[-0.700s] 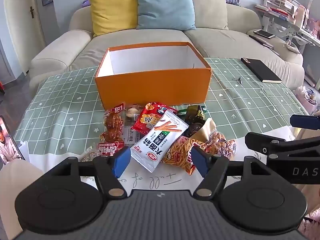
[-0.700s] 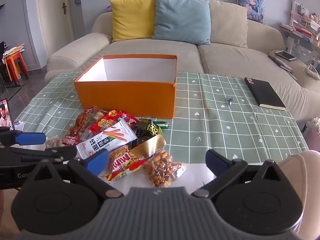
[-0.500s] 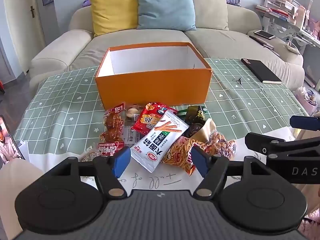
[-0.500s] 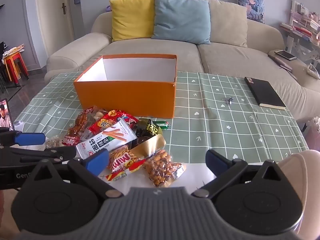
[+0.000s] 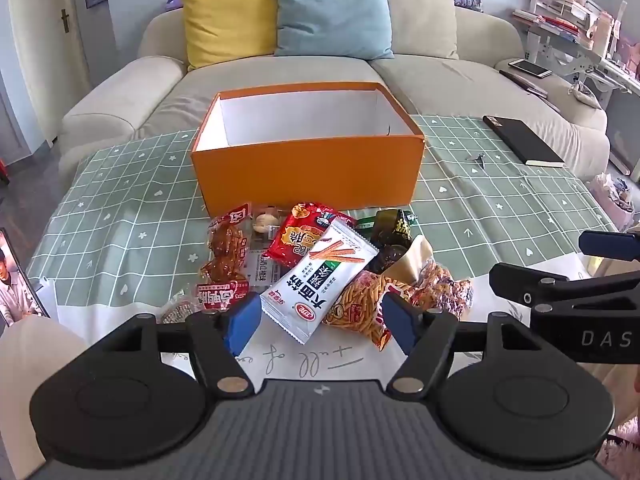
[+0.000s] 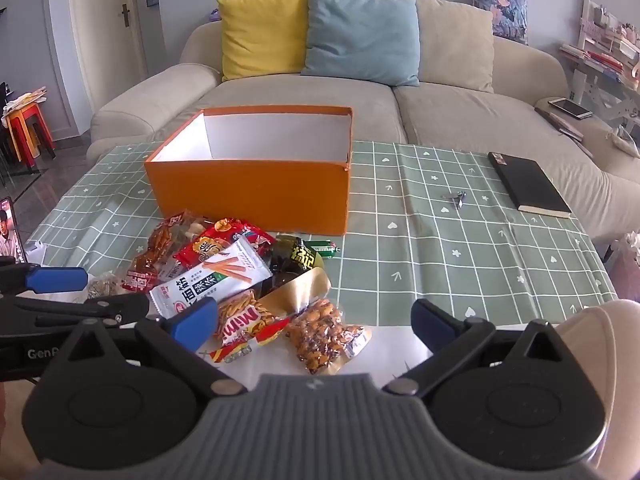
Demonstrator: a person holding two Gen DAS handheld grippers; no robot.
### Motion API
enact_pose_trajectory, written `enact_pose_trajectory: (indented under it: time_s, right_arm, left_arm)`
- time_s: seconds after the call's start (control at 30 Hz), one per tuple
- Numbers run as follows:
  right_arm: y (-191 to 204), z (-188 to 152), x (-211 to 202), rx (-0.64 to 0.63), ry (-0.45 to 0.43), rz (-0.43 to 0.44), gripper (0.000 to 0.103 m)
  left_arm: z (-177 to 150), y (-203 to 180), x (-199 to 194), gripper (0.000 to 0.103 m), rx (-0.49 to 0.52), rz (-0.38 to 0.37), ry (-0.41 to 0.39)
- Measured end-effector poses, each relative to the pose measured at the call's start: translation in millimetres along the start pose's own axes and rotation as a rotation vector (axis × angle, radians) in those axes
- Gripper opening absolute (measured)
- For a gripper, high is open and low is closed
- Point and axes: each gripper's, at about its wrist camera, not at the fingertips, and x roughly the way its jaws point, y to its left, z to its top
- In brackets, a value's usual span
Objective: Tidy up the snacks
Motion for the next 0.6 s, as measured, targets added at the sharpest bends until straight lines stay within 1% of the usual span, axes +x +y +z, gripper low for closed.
enact_pose_trajectory:
  time_s: [0.6]
  right_arm:
    - [-0.6,0.2,5.1,-0.004,0.009,0.001,0.099]
  left_arm:
    - [-0.7,5.9,5.5,0.081,-0.003,-0.006,0.018]
